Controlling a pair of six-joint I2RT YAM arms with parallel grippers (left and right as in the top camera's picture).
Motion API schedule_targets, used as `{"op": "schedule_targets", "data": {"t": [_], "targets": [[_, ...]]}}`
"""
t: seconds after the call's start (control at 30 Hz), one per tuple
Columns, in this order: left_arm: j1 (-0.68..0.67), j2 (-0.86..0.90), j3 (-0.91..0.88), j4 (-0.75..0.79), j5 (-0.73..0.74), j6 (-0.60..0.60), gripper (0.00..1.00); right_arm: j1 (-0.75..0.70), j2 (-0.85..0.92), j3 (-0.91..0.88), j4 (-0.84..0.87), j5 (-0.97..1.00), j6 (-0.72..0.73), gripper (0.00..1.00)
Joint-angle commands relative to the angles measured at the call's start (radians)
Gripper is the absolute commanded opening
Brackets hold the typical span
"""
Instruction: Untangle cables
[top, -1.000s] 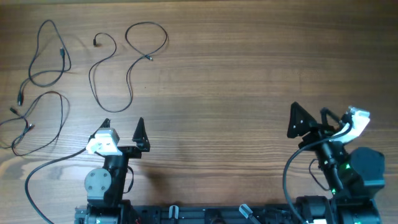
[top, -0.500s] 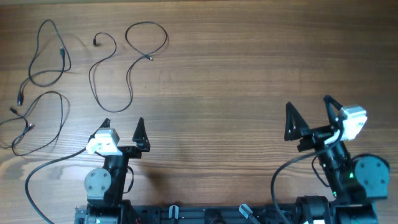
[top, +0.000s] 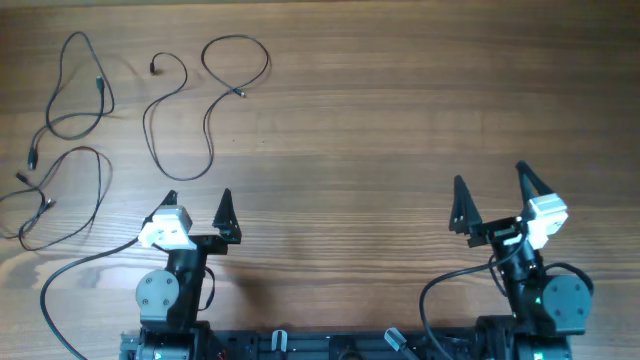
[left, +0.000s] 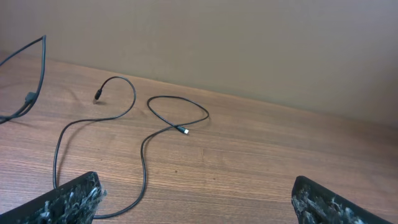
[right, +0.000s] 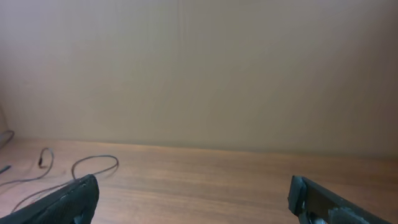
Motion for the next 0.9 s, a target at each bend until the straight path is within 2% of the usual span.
{"op": "schedule_targets", "data": {"t": [0.0, 0.27, 0.5, 0.73, 0.87], "targets": [[0.007, -0.009, -0.008, 0.0, 0.011, 0.02, 0.99, 0.004, -0.071, -0.088, 0.048, 0.039, -0.005, 1.0], [0.007, -0.009, -0.008, -0.001, 0.011, 0.019, 1.0, 0.004, -0.125, -0.201, 0.047, 0.04, 0.027, 1.0], [0.007, -0.009, -0.008, -0.001, 0.011, 0.02, 1.0, 0.004, -0.125, -0.201, -0.044, 0.083, 0.018, 1.0], [0.007, -0.009, -0.008, -0.001, 0.011, 0.02, 1.0, 0.004, -0.125, -0.201, -0.044, 0.092, -0.108, 1.0], [0.007, -0.009, -0.008, 0.0, 0.011, 0.019, 1.0, 0.004, -0.125, -0.201, -0.044, 0.095, -0.113, 1.0]]}}
